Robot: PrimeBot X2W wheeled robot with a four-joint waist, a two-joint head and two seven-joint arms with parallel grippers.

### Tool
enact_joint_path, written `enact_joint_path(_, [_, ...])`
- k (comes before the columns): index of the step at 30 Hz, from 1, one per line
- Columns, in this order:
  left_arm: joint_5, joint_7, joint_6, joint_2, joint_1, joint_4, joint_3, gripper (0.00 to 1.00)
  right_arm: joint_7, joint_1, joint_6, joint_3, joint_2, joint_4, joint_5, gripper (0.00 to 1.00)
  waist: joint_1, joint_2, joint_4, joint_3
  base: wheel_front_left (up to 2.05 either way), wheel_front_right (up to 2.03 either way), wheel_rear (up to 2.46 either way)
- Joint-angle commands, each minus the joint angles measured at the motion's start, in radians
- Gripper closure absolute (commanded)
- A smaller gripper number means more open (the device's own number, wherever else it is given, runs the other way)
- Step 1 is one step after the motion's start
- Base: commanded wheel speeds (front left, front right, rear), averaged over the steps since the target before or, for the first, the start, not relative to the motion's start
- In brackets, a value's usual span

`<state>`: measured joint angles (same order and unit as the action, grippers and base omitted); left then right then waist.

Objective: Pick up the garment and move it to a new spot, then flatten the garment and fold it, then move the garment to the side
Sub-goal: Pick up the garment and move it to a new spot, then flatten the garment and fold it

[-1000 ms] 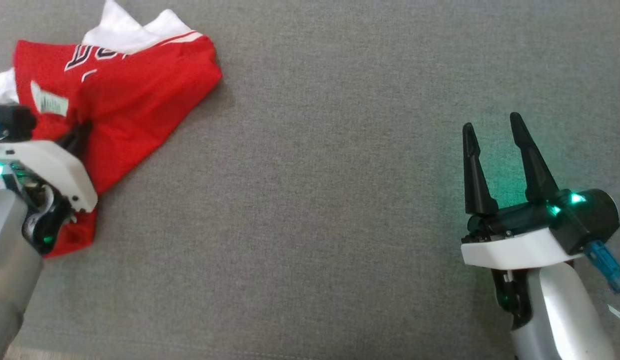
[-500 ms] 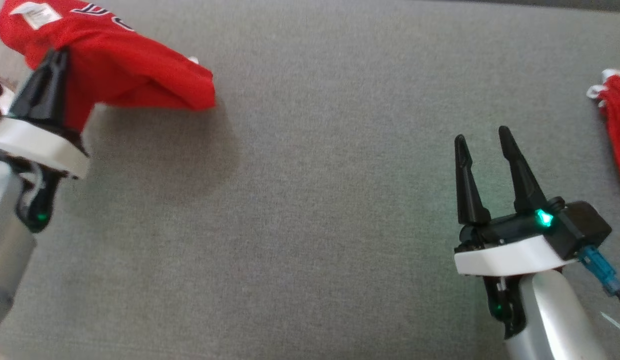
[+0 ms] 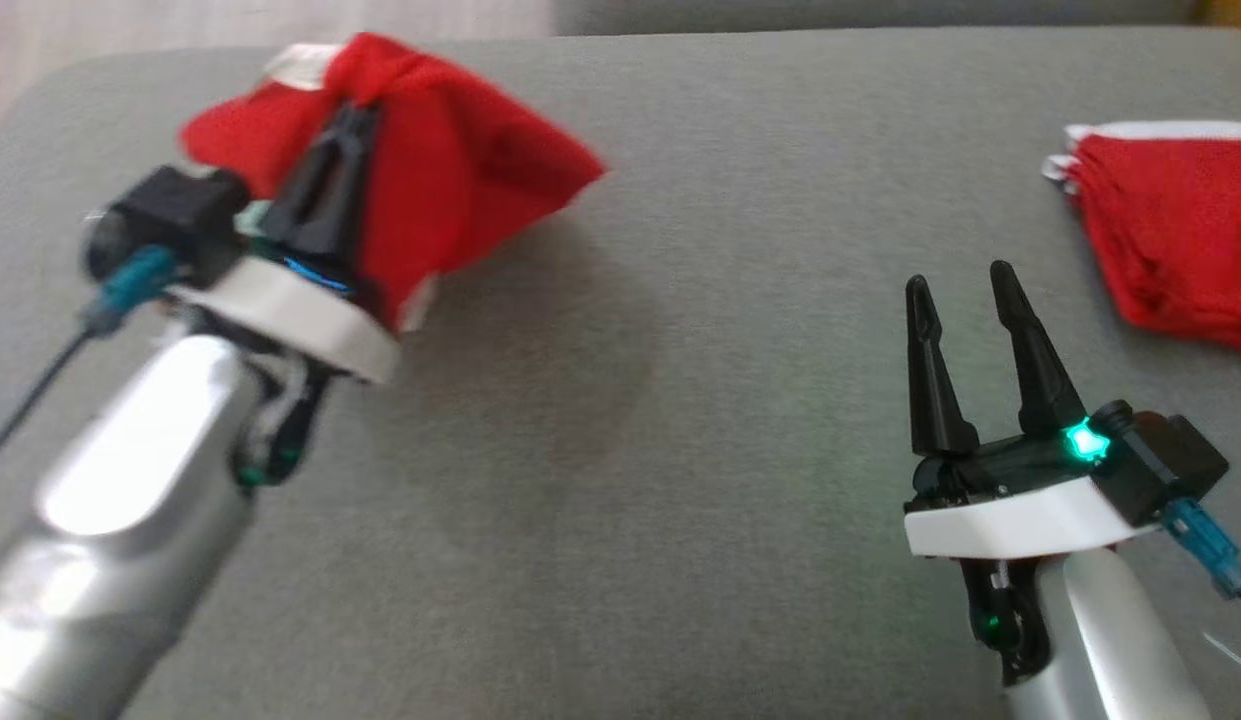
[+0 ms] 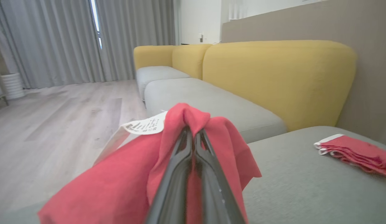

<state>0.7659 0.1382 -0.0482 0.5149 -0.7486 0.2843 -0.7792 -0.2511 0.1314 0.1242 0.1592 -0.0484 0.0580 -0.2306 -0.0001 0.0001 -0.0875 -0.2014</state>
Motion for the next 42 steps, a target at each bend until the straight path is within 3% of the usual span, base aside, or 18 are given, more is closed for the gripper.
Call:
enact_joint_path(1, [-0.001,-0.011,-0.027,-0.006,-0.053,-0.046,0.035,1.0,-0.011,0.027,0.007,0.026,-0.002,-0.044,-0.01,0.0,0.0001,-0.0001,0.054,-0.013,0.0,0.0,0.0])
enact_joint_path(8, [-0.014,-0.022,-0.063,-0.127,-0.1,-0.012,-0.003,0.97,-0.011,0.037,0.007,0.01,-0.002,-0.052,-0.024,0.0,0.0001,-0.0001,0.126,-0.038,0.0,0.0,0.0])
enact_joint_path(9, [-0.018,-0.004,-0.066,-0.145,-0.107,0.002,-0.001,0.0,-0.011,0.039,0.007,0.011,-0.002,-0.053,-0.027,0.0,0.0001,-0.0001,0.136,-0.041,0.0,0.0,0.0])
enact_joint_path(14, [-0.023,0.073,-0.053,-0.182,-0.124,0.049,0.017,0.0,-0.011,0.039,0.007,-0.005,-0.002,-0.062,-0.04,0.0,0.0001,-0.0001,0.143,-0.048,0.0,0.0,0.0])
enact_joint_path(23, [-0.071,0.121,-0.045,-0.08,-0.012,0.091,0.078,0.0,-0.011,0.021,0.007,-0.038,-0.002,-0.045,-0.029,0.0,0.0001,-0.0001,0.042,-0.017,0.0,0.0,0.0])
enact_joint_path(29, [-0.135,0.123,-0.042,-0.046,0.174,-0.006,0.193,0.0,-0.011,0.004,0.007,-0.052,-0.002,-0.028,0.003,0.0,0.0001,-0.0001,-0.036,0.027,0.0,0.0,0.0])
enact_joint_path(35, [-0.222,0.123,-0.033,-0.092,0.404,-0.103,0.304,0.0,-0.011,-0.032,0.007,-0.054,-0.002,0.005,0.021,0.0,0.0001,-0.0001,-0.076,0.071,0.0,0.0,0.0])
enact_joint_path(42, [-0.299,0.123,-0.01,-0.209,0.553,-0.162,0.42,0.0,-0.011,-0.054,0.007,-0.045,-0.002,0.03,0.033,0.0,0.0001,-0.0001,-0.093,0.091,0.0,0.0,0.0])
